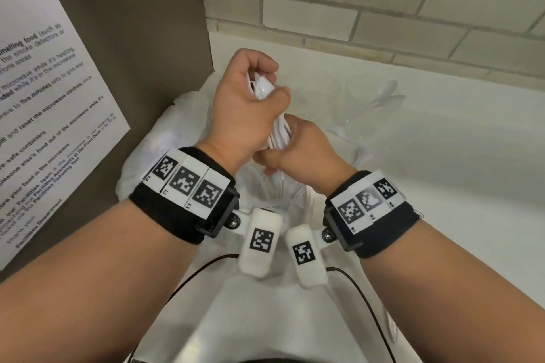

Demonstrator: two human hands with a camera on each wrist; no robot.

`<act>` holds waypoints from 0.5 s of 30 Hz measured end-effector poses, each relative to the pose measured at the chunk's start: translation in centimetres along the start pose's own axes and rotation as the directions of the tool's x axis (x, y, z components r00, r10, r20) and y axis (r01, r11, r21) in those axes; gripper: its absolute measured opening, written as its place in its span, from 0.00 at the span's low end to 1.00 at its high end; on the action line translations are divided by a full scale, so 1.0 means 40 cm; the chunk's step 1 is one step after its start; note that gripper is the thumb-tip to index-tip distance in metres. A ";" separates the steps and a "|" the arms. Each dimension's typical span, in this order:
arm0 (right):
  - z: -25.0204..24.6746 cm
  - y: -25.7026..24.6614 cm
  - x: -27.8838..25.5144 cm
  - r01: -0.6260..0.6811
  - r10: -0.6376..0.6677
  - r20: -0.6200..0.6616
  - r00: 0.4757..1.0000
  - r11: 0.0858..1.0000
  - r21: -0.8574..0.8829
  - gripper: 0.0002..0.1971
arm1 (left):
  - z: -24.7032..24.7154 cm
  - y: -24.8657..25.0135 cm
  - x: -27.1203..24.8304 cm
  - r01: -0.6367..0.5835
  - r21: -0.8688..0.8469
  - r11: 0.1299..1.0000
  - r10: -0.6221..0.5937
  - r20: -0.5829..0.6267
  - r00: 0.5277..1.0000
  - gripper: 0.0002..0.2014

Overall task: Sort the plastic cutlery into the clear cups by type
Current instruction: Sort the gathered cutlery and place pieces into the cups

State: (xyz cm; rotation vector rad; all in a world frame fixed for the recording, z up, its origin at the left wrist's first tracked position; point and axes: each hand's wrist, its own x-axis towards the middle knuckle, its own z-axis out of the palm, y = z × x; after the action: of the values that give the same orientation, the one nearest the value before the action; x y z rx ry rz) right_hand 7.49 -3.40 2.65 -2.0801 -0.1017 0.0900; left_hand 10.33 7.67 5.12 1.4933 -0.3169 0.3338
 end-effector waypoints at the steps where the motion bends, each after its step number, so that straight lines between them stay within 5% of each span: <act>1: 0.000 0.002 -0.005 -0.027 0.024 0.048 0.999 0.997 0.075 0.14 | -0.007 -0.001 0.005 -0.004 -0.035 0.999 0.003 -0.029 1.000 0.16; 5: 0.010 0.012 -0.004 -0.039 0.032 0.073 0.997 0.995 0.091 0.13 | -0.028 0.007 0.014 0.071 -0.236 0.969 -0.089 -0.068 0.994 0.22; 7: 0.022 0.012 0.008 -0.033 0.034 -0.017 0.999 0.996 0.084 0.14 | -0.039 -0.005 0.016 0.228 -0.393 0.891 -0.239 0.021 0.971 0.36; 9: 0.026 0.003 0.018 -0.016 0.024 -0.067 0.997 0.993 0.116 0.12 | -0.050 -0.018 0.011 0.432 -0.328 0.840 -0.396 0.175 0.902 0.49; 10: 0.028 -0.003 0.020 0.004 0.002 -0.064 0.998 0.996 0.084 0.09 | -0.051 -0.020 0.002 0.501 -0.203 0.841 -0.450 0.252 0.857 0.48; 12: 0.033 -0.008 0.020 0.045 -0.045 -0.035 0.998 0.999 -0.006 0.04 | -0.043 -0.026 -0.016 0.526 0.028 0.850 -0.507 0.310 0.804 0.31; 15: 0.038 -0.019 0.016 0.039 -0.039 0.009 0.999 0.999 -0.022 0.06 | -0.033 -0.033 -0.015 0.537 0.086 0.839 -0.543 0.174 0.822 0.18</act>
State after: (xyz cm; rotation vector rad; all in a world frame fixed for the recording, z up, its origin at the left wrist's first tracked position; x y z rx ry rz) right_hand 7.94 -1.65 2.54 -2.0988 -0.1489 0.0739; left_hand 10.33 8.92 3.60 1.5817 -0.0258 -0.2666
